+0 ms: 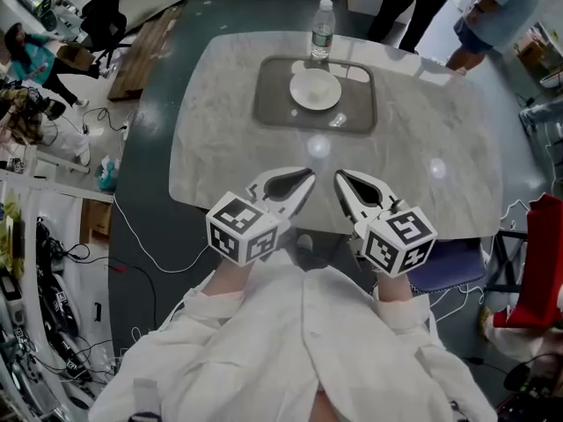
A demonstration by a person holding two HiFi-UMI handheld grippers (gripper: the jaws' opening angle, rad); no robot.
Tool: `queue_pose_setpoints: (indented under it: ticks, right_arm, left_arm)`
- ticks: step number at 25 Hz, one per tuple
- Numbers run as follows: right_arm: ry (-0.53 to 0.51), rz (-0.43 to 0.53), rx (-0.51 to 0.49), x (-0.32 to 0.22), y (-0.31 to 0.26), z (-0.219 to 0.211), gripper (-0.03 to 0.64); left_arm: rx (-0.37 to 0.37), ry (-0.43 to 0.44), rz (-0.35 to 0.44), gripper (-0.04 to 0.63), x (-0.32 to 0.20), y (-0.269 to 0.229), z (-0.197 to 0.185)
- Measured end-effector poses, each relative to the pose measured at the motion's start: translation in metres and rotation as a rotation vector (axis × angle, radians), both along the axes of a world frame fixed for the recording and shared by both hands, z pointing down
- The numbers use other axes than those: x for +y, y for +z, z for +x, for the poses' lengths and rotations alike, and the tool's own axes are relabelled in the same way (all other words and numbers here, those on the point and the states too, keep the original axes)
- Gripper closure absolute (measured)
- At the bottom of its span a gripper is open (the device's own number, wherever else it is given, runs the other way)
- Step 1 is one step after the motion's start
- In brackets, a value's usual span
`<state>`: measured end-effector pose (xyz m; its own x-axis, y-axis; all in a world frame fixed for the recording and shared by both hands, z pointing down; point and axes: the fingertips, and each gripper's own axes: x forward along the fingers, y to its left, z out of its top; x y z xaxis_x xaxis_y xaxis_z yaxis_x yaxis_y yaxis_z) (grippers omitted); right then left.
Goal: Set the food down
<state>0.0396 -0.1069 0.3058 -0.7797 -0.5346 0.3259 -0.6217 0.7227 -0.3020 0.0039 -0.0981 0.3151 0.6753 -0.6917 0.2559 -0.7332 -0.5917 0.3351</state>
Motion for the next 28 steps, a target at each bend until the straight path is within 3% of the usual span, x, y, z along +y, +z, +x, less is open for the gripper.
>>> queue_pose_setpoints:
  ticks: [12, 28]
  right_arm:
    - [0.003, 0.007, -0.014, 0.004, -0.008, -0.018, 0.614]
    - [-0.018, 0.034, 0.058, 0.003, -0.003, -0.023, 0.614]
  left_arm:
    - [0.012, 0.096, -0.005, 0.563, 0.001, -0.008, 0.004]
    - [0.03, 0.1, -0.041, 0.566, -0.002, 0.002, -0.008]
